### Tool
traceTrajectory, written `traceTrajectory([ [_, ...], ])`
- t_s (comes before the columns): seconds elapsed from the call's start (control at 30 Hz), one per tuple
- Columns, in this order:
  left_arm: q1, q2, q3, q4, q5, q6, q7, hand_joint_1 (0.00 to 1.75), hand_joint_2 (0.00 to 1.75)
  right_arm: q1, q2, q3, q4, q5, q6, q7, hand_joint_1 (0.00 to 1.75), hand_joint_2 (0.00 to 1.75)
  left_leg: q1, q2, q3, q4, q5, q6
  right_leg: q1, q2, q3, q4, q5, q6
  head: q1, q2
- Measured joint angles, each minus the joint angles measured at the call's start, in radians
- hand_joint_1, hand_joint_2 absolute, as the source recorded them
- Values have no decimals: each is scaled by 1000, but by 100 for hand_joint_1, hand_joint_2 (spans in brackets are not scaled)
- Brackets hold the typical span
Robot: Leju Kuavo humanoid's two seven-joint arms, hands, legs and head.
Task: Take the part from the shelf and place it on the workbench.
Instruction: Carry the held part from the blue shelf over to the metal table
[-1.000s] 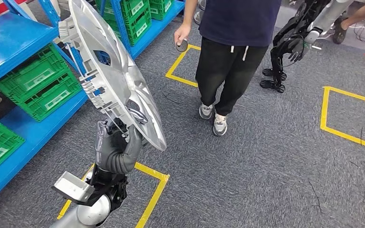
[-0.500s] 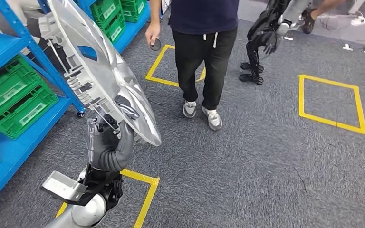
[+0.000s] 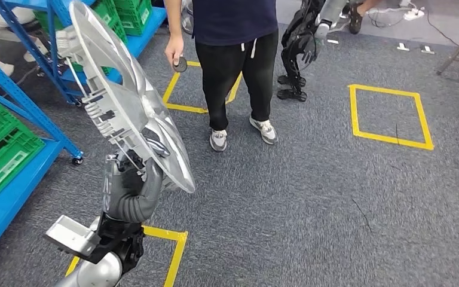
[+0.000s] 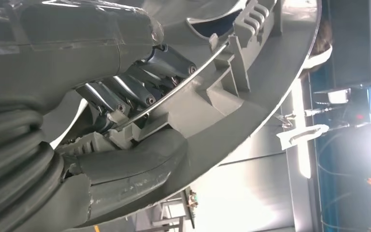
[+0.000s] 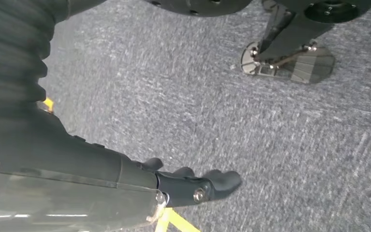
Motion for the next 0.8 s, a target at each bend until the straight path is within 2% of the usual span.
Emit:
traceTrajectory([
  [0.07,3,3,3,-10,-4,1,5,175,175,-2,1,0,0,-1,0,0,0,175,-2,15,5,-6,-1,10,-4,12,-4,0,0,10,0,0],
  [0.13,4,6,5,-20,-8,2,8,175,175,-4,1,0,0,-1,0,0,0,175,-2,36,13,-13,-1,22,-4,-11,-17,31,-21,21,3,0],
  [0.2,4,7,6,-29,-9,2,9,175,175,-9,2,0,0,-1,0,0,0,175,-3,60,19,-17,-3,30,-3,-47,-68,135,-74,29,8,0],
  [0.23,4,8,6,-32,-10,2,9,175,175,-11,2,0,0,-2,0,0,0,175,-5,72,20,-17,-5,32,-4,-56,-104,202,-100,31,9,0],
  [0.27,5,8,6,-33,-10,2,10,175,175,-12,2,0,0,-2,-1,0,0,175,-7,83,21,-17,-7,34,-4,-59,-133,254,-116,32,9,0],
  [0.3,5,9,6,-34,-11,2,11,175,175,-12,2,0,0,-4,-2,-1,0,175,-9,93,22,-17,-9,35,-4,-61,-148,276,-113,31,9,0],
  [0.33,5,10,6,-36,-11,2,12,175,175,-12,2,0,0,-6,-4,-2,0,175,-11,102,24,-17,-11,35,-4,-62,-144,261,-92,28,9,0],
  [0.4,0,11,6,-40,-12,1,13,175,175,-12,1,0,0,-12,-6,-6,0,175,-12,115,30,-17,-16,32,1,-71,-87,143,-19,17,9,0],
  [0.43,-4,12,6,-43,-12,0,14,175,175,-14,1,0,0,-15,-7,-9,0,175,-13,121,32,-17,-18,29,7,-82,-55,79,6,9,8,0],
  [0.47,-10,13,6,-45,-12,-2,15,175,175,-17,0,0,0,-18,-8,-13,0,175,-14,125,32,-17,-20,25,12,-92,-32,31,18,2,9,0],
  [0.5,-16,14,6,-46,-12,-4,16,175,175,-19,0,0,0,-21,-8,-17,0,175,-14,130,32,-17,-21,21,18,-99,-19,5,19,-3,8,0],
  [0.57,-23,14,6,-46,-7,-8,15,175,175,-22,0,1,-1,-25,-9,-26,0,175,-13,137,34,-20,-22,11,21,-94,-13,-8,16,-11,8,0],
  [0.63,-26,15,6,-46,2,-10,12,175,175,-21,3,1,-1,-28,-11,-32,0,175,-10,109,31,-4,-37,3,17,-86,-2,-25,22,-19,6,0],
  [0.7,-27,17,6,-45,9,-10,3,175,175,-21,4,1,-1,-30,-12,-35,0,175,-9,68,-11,85,-86,-2,13,-78,7,-35,25,-26,3,0],
  [0.77,-27,19,6,-43,14,-11,-5,175,175,-21,4,1,-1,-31,-13,-34,0,175,-8,60,-79,205,-132,-6,12,-65,9,-34,23,-31,0,0],
  [0.8,-27,20,6,-41,15,-11,-6,175,175,-20,4,1,-1,-32,-14,-32,0,175,-8,61,-101,234,-131,-8,11,-56,10,-32,21,-31,0,0],
])
